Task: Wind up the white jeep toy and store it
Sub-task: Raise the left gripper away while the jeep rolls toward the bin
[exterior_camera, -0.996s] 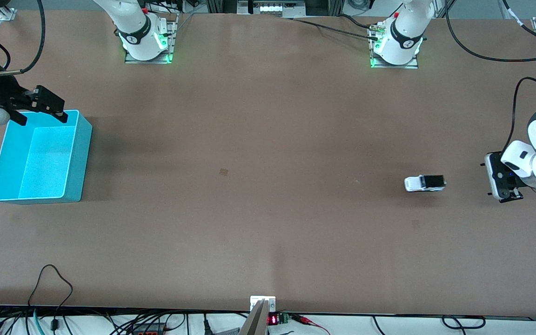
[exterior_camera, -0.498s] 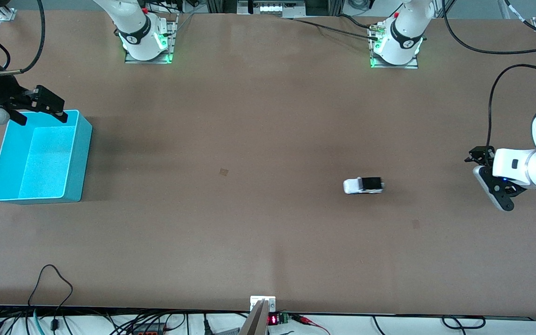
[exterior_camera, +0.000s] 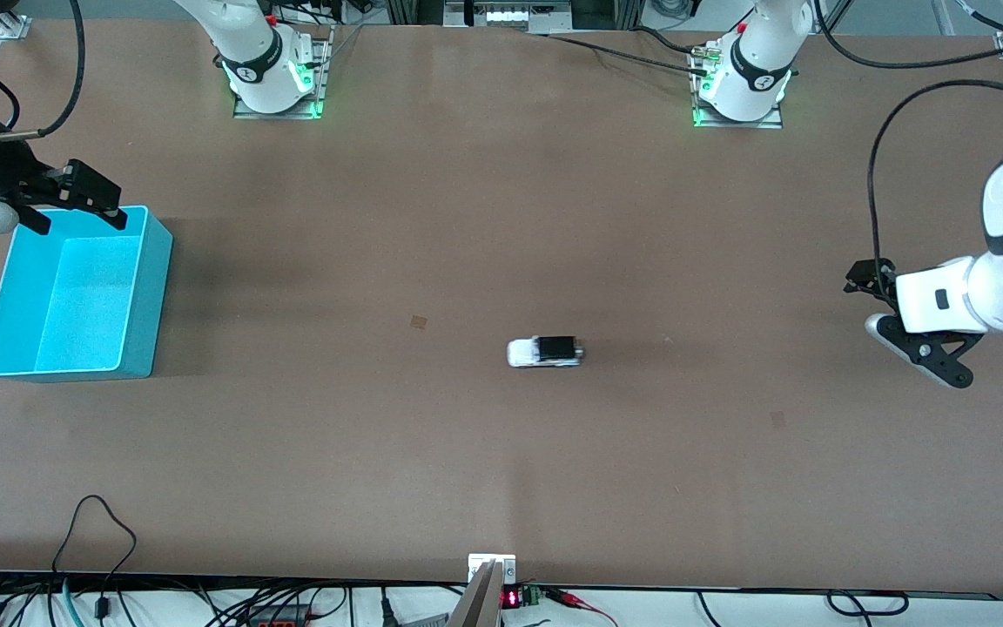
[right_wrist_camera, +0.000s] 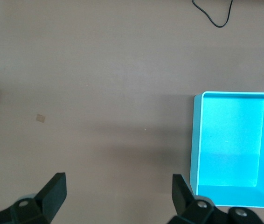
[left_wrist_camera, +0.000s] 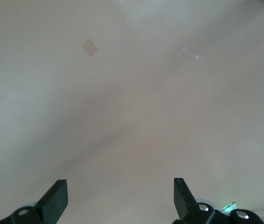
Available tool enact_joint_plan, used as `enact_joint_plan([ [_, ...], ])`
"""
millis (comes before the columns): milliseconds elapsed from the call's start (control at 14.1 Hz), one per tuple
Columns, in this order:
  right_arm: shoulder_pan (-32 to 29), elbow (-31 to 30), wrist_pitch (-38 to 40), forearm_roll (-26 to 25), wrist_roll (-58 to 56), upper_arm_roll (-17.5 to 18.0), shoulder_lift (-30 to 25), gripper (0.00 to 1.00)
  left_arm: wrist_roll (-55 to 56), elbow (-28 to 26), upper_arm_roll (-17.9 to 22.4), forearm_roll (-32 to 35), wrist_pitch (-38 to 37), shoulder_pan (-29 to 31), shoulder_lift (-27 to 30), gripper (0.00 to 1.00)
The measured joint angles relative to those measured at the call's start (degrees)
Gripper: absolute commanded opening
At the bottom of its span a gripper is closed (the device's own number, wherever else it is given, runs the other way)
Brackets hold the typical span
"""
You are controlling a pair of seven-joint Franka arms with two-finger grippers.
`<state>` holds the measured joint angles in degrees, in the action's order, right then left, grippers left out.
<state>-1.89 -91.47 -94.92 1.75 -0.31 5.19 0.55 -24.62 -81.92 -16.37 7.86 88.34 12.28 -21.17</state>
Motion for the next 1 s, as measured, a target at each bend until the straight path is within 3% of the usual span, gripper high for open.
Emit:
enact_joint_plan([
  [285, 0.00, 0.00, 0.03, 0.00, 0.00, 0.00, 0.00, 1.00, 24.43, -3.62, 8.55, -4.84, 2.97, -8.60, 6.29, 1.00],
  [427, 0.00, 0.00, 0.07, 0.00, 0.00, 0.00, 0.01, 1.00, 29.79, -8.07, 13.07, -6.89, 7.20, -11.50, 10.70, 1.00],
  [641, 0.00, 0.00, 0.11, 0.00, 0.00, 0.00, 0.01, 1.00, 30.02, -13.76, 17.87, -8.61, 9.08, -13.27, 18.29, 1.00],
  [783, -0.02, 0.00, 0.12, 0.00, 0.00, -0.01, 0.01, 1.00, 27.19, -15.53, 18.34, -8.62, 8.63, -13.40, 22.22, 1.00],
  [996, -0.02, 0.00, 0.13, 0.00, 0.00, -0.01, 0.01, 1.00, 23.26, -16.62, 18.58, -8.62, 5.92, -13.41, 23.67, 1.00],
])
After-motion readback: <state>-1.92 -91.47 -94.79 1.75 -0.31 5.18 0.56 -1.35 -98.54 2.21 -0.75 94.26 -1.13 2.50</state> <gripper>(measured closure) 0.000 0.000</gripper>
